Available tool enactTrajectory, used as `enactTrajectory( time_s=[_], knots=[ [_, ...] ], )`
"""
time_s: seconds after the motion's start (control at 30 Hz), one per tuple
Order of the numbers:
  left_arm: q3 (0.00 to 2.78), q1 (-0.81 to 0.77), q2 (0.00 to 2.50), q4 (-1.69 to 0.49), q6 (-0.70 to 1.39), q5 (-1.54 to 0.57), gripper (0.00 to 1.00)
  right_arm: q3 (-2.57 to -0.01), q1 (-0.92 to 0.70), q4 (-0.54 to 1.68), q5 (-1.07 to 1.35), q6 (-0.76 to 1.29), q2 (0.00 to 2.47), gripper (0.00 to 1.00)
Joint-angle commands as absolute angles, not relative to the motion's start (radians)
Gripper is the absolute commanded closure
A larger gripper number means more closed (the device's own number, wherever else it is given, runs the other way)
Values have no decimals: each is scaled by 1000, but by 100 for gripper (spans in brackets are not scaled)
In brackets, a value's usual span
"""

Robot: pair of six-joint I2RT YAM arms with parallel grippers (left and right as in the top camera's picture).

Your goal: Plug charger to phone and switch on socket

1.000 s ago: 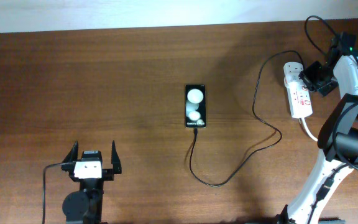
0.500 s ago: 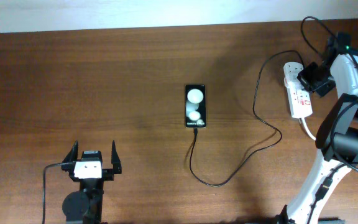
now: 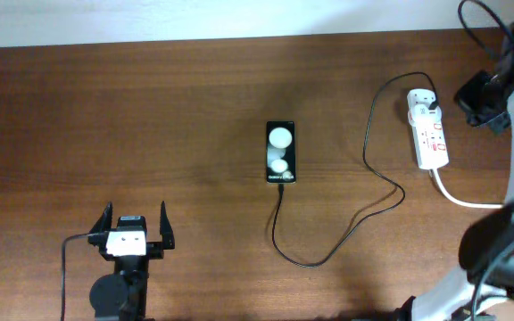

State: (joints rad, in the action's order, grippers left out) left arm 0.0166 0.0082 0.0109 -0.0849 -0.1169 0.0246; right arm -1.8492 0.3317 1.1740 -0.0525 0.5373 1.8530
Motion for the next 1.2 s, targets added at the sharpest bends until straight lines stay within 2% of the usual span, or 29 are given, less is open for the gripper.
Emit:
enactTrajectory(
  time_s=[0.0, 0.27, 0.43, 0.63, 0.73, 0.77, 0.83, 0.87, 0.9, 1.17],
  knots=[
    [9, 15, 6, -83, -137, 10, 1, -1851, 254, 1174, -31, 513, 1720, 96],
    [9, 15, 6, -83, -137, 10, 1, -1851, 28, 1142, -40, 439, 1538, 96],
    [9, 15, 6, -83, -137, 10, 1, -1851, -40, 1125, -49, 387, 1533, 96],
    [9, 15, 6, -83, -137, 10, 1, -1851, -157, 1087, -29, 183, 1528, 96],
    [9, 15, 6, -83, -137, 10, 1, -1851, -184, 1086, -38, 179, 1520, 95],
    [9, 15, 6, -83, -137, 10, 1, -1851, -184, 1088, -39, 179, 1512, 87],
    [9, 15, 6, -83, -137, 10, 1, -1851, -182, 1104, -38, 179, 1496, 44],
    [9, 15, 6, -83, -137, 10, 1, -1851, -182, 1118, -38, 179, 1491, 11],
    [9, 15, 6, -83, -137, 10, 1, -1851, -182, 1128, -38, 179, 1491, 1],
    [9, 15, 6, -83, -137, 11, 1, -1851, -182, 1179, -38, 179, 1493, 1]
  ],
)
